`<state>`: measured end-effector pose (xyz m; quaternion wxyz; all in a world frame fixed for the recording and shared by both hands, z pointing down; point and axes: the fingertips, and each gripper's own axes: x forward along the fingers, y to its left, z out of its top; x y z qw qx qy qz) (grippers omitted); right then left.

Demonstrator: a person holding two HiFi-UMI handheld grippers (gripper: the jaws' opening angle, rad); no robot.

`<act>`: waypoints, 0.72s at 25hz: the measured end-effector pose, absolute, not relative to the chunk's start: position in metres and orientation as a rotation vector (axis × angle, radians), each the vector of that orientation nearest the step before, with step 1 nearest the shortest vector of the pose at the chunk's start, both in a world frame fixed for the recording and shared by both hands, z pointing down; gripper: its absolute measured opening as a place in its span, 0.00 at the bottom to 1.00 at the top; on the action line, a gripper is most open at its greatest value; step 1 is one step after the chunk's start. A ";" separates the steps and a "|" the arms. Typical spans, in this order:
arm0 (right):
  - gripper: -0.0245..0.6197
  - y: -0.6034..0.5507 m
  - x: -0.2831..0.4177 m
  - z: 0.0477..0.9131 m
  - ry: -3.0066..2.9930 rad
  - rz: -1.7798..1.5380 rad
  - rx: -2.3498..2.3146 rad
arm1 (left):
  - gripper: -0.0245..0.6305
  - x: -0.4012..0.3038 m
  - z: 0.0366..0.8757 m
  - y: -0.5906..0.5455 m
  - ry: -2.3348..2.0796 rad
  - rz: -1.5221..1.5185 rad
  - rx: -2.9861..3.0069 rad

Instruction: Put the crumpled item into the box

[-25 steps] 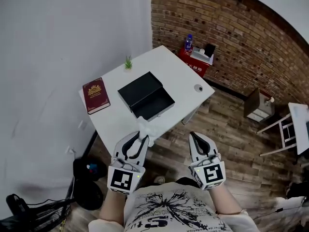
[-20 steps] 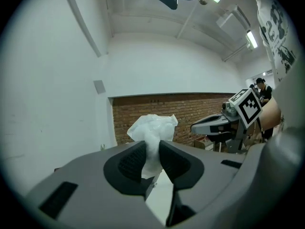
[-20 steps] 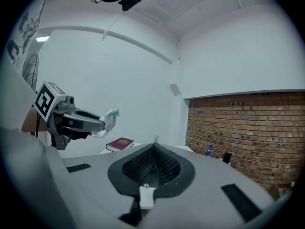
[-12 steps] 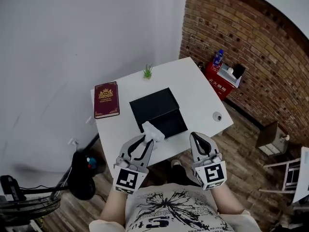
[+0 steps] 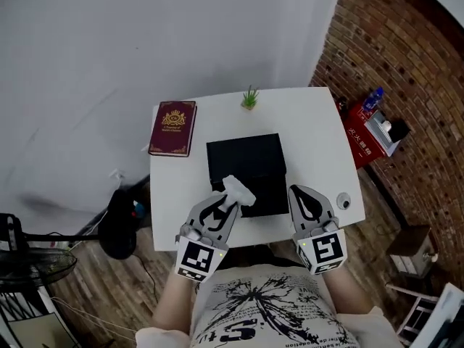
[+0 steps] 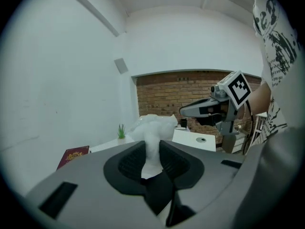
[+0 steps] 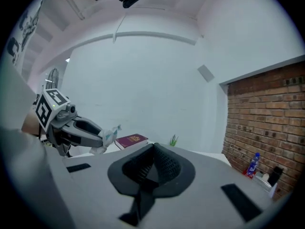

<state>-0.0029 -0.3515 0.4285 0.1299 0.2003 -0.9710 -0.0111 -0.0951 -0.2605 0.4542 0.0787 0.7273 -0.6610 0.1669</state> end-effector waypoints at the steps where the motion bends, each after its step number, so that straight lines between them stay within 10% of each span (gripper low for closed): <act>1: 0.06 -0.355 -0.008 0.436 -2.822 -0.022 0.552 | 0.19 -0.096 0.464 -0.264 -1.962 0.532 2.161; 18: 0.06 -0.402 -0.028 0.528 -2.739 0.132 0.342 | 0.19 -0.082 0.618 -0.321 -1.483 1.038 2.135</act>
